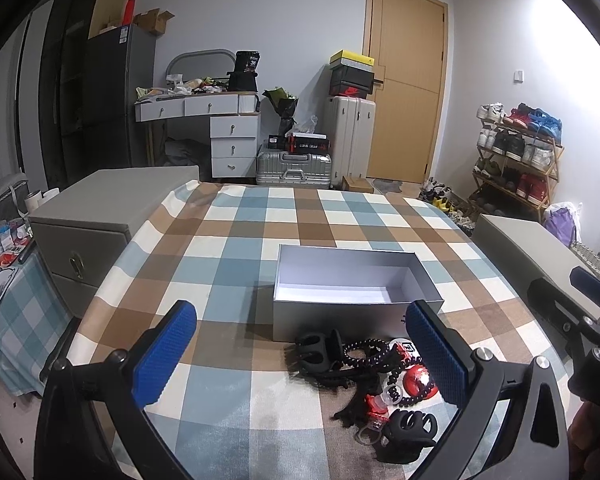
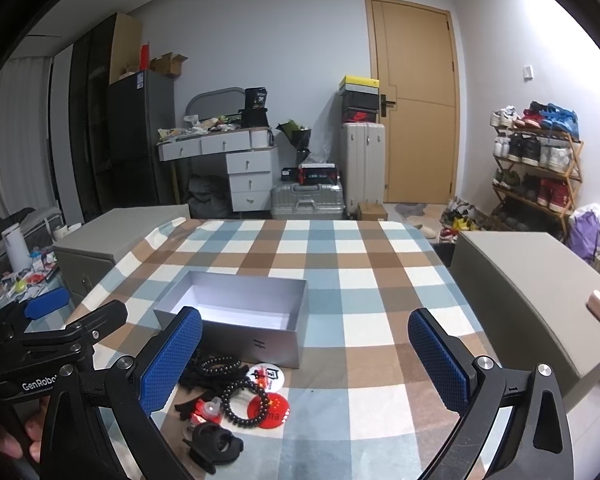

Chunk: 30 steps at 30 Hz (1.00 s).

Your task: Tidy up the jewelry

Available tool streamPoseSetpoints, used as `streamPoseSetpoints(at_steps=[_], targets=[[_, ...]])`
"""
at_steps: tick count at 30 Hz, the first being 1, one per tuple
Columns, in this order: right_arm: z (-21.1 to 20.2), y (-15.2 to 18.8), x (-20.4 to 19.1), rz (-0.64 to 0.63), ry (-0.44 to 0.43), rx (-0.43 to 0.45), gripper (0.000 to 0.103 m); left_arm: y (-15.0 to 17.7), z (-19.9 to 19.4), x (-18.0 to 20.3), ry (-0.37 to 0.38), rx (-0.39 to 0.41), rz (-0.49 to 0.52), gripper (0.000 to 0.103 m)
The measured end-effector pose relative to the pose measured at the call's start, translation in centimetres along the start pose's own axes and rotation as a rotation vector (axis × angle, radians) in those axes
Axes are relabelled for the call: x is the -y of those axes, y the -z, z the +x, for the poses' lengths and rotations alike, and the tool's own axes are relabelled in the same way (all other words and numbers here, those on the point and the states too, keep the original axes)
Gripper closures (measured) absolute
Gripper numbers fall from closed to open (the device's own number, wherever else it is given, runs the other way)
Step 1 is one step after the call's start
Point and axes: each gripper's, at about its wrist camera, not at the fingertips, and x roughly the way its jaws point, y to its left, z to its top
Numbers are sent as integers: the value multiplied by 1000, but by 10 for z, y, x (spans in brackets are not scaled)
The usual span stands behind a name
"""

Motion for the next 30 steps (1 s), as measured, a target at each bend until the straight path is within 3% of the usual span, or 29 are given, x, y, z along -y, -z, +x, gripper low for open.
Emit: streamPoseSetpoints(at_steps=[10,15,21,30], targets=[[-1,3,0,-1,-24,-5,0,2,-1,-1,-5,-2,2,1],[2,11,-3,-11,-75,-30,0,5,0,-6,-11,-9,0,1],[20,41,-7,19,-234,-165,0,14,3,-16,-35,-28,-11,1],[36,79,-22,28,-287,-271,0,29,12,-33,-63,-89,-40,1]])
